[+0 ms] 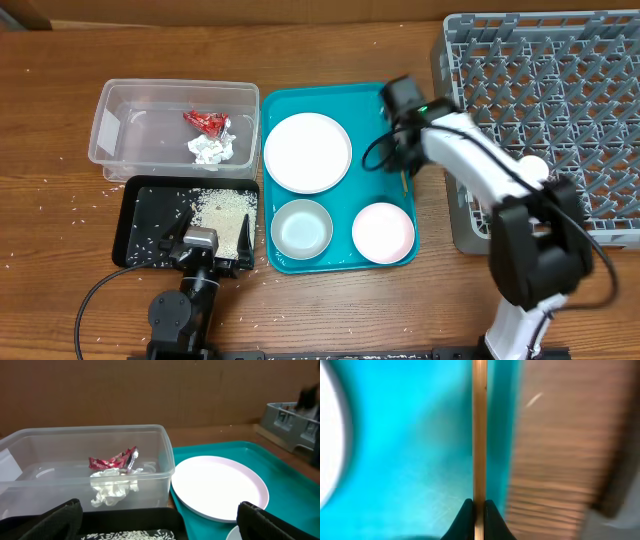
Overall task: Sort waste into correct bins and load items into the dishwasher
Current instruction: 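Place the second chopstick into the dish rack with the right gripper, then grasp the pink-white bowl on the teal tray with the right gripper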
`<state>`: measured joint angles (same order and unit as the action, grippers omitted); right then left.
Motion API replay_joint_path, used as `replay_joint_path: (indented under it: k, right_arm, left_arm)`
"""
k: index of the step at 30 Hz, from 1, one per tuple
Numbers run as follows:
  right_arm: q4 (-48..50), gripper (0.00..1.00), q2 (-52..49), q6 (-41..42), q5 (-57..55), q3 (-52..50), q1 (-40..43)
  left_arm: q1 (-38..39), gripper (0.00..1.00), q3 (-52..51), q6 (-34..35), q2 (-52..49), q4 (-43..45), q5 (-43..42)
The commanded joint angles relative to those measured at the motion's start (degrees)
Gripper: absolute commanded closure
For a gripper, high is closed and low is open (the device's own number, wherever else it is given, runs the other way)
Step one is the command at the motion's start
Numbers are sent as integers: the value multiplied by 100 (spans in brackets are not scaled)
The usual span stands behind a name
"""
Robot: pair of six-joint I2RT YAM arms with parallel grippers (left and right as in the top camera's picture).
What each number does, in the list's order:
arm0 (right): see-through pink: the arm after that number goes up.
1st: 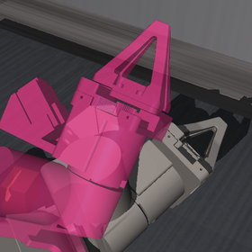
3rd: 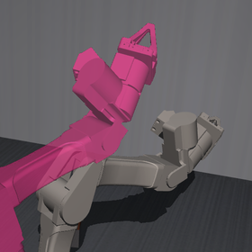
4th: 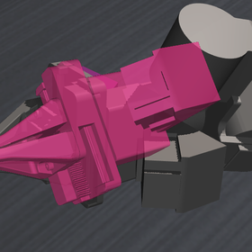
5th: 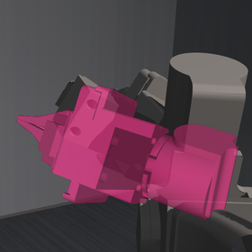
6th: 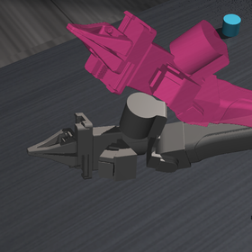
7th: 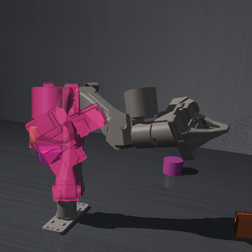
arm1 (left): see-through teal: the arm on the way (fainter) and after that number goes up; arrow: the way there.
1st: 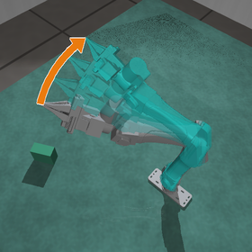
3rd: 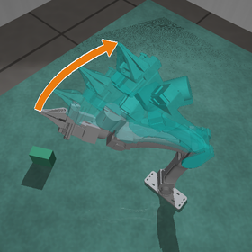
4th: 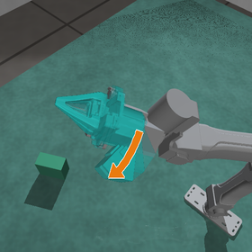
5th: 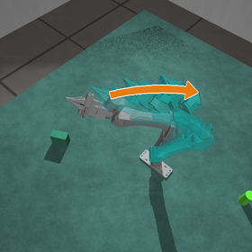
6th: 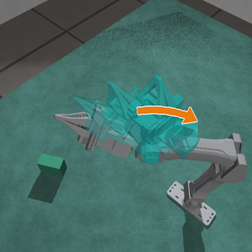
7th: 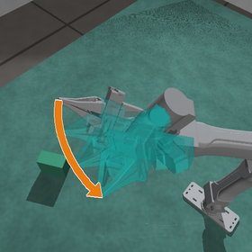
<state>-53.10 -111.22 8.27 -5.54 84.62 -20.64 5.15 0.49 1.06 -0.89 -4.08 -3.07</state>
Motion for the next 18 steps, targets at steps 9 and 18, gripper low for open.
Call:
replay_joint_path:
  k: [9, 18]
  right_arm:
    - [-662, 96, 1294, -1080, -643, 498, 1294]
    - [-691, 74, 476, -1102, -1117, 164, 1436]
  left_arm:
    - [-37, 0, -22, -90, 63, -4, -83]
    - [-37, 0, -22, -90, 63, -4, -83]
